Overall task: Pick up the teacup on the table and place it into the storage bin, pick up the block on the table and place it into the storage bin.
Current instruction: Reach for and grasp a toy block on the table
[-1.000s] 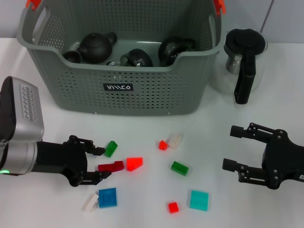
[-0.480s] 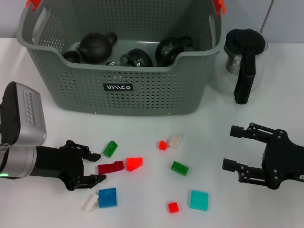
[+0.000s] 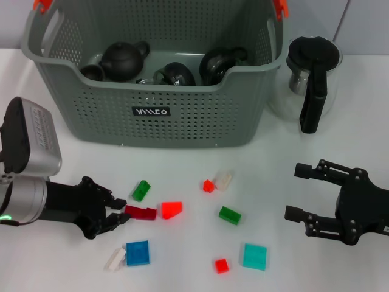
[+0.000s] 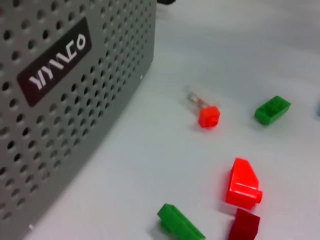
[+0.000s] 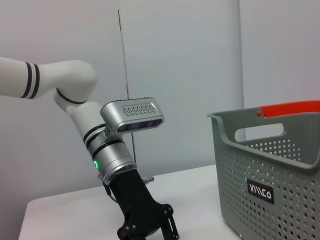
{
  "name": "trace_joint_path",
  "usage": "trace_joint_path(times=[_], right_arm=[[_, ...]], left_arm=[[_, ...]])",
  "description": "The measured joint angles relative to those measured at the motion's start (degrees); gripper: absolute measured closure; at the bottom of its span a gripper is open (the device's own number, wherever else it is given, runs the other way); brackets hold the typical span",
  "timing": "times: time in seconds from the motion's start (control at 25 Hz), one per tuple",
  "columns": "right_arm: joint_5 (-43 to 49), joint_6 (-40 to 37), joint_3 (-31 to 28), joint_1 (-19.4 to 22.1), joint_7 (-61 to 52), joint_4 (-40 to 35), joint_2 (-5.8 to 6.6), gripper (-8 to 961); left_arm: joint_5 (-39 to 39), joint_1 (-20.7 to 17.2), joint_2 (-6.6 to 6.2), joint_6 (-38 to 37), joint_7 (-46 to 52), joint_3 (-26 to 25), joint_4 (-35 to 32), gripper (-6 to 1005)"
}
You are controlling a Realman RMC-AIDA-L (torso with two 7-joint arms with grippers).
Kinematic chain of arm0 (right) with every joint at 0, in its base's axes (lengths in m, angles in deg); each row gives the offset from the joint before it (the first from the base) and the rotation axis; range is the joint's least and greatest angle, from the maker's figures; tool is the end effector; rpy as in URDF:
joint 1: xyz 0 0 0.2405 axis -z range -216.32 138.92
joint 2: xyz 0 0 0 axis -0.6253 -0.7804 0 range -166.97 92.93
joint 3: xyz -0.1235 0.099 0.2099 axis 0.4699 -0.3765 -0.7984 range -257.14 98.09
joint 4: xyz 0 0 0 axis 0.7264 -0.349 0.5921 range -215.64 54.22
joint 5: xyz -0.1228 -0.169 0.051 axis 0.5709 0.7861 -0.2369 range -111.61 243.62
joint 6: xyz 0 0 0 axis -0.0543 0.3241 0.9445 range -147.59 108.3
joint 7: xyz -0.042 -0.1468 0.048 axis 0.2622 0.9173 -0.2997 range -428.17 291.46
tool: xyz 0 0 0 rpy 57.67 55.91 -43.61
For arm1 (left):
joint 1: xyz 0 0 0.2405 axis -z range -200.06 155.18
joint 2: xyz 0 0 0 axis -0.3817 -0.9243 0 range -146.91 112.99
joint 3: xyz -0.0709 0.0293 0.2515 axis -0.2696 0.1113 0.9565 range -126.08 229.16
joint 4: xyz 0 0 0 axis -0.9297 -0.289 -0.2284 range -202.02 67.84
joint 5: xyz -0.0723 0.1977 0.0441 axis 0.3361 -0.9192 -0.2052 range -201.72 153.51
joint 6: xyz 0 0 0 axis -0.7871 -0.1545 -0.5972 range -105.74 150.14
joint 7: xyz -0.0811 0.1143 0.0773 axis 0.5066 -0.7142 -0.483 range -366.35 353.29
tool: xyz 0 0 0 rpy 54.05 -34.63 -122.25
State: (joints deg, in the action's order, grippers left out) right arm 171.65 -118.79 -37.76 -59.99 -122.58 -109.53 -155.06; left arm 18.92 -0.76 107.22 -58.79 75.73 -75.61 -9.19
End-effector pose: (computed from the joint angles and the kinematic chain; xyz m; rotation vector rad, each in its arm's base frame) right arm 0.2887 0.2730 -0.0246 -2.7003 0.3035 0.9304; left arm -0.3095 0.3150 -0.0341 -2.8288 -0.4409 0.0828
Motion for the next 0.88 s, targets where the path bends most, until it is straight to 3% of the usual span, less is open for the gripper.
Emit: trace_joint_path(times=[0.44,0.68,0.88], right_arm=[[0.2,-0.3,0.1,0.2,0.0,0.0,0.17,129],[0.4,-1.6,-0.2,0.2,0.0,0.0,0.21,128],[0.4,-2.0,-0.4,0.2,0.1,0.0,0.28,128]], left_arm=[[0.2,0.0,0.18,-2.4,0.6,0.3,1.5,900],[2.6,0.0,0.07,-9.8,1.0,-1.2,3.8,877],[4.8,-0.6,0.4,-9.2,1.5,-0.1,3.6,850]])
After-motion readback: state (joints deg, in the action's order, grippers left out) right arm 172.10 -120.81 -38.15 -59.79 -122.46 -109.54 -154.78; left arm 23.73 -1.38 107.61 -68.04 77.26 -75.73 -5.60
